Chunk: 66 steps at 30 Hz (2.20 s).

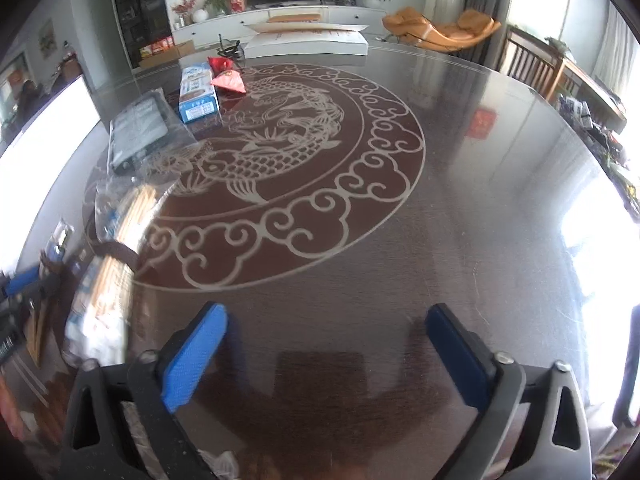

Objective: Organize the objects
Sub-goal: 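Grasp the gold tube with left tool while right tool grasps the cotton swab bag, then carry the tube and swab bag into the white box and open both tools, then bring both tools back over the table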

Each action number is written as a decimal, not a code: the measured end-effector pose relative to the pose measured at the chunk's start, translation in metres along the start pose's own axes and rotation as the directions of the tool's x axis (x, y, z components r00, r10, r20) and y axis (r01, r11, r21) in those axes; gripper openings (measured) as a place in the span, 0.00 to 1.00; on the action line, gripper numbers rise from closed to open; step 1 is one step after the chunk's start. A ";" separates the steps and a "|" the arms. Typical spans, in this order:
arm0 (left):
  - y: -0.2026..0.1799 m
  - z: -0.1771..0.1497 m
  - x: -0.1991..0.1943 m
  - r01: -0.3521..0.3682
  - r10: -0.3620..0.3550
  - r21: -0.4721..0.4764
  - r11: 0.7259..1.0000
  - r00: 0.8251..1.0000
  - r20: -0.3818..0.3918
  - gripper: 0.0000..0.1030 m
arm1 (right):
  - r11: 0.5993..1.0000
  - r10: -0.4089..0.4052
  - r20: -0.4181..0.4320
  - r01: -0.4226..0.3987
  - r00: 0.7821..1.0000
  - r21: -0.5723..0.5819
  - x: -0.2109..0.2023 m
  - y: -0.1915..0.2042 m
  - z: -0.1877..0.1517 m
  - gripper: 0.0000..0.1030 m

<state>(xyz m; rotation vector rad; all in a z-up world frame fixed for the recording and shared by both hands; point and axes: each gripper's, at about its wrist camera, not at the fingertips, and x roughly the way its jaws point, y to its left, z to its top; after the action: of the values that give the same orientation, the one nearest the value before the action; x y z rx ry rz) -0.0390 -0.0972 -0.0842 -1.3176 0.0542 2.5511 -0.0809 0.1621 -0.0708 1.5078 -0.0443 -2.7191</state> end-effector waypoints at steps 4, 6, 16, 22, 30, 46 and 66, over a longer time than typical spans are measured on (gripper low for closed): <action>0.003 -0.010 -0.011 0.021 -0.020 -0.020 1.000 0.999 0.033 0.24 | 0.980 0.188 -0.045 -0.191 0.981 -0.061 -0.020 0.054 0.023 0.87; 0.004 -0.013 -0.020 0.028 -0.027 -0.028 0.999 0.998 0.056 0.24 | 0.966 0.221 -0.101 -0.232 0.970 -0.113 -0.013 0.082 0.027 0.83; 0.009 -0.018 -0.097 0.080 -0.072 -0.021 0.997 0.964 0.256 0.24 | 0.969 0.209 -0.139 -0.224 0.968 -0.108 -0.009 0.091 0.016 0.27; 0.037 -0.005 -0.159 0.104 -0.066 -0.086 0.991 0.928 0.368 0.24 | 0.943 0.327 -0.088 -0.331 0.941 -0.040 -0.050 0.090 0.028 0.27; 0.154 -0.015 -0.217 -0.041 0.161 -0.313 0.949 0.915 0.369 0.24 | 0.762 0.628 -0.069 -0.631 0.775 -0.147 -0.119 0.218 0.060 0.27; 0.197 -0.025 -0.200 -0.316 0.431 -0.452 0.834 0.885 0.177 0.83 | 0.773 0.589 -0.070 -0.587 0.805 -0.242 -0.077 0.282 0.039 0.77; -0.052 0.031 0.024 -0.041 0.041 -0.018 0.999 0.999 0.005 0.97 | 0.981 -0.152 0.038 0.146 0.988 0.125 0.020 -0.028 0.003 0.92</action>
<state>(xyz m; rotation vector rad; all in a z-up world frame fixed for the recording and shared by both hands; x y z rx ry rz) -0.0632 -0.0367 -0.0808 -1.3301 0.0577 2.5950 -0.0945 0.1896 -0.0870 1.5353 -0.1049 -2.9197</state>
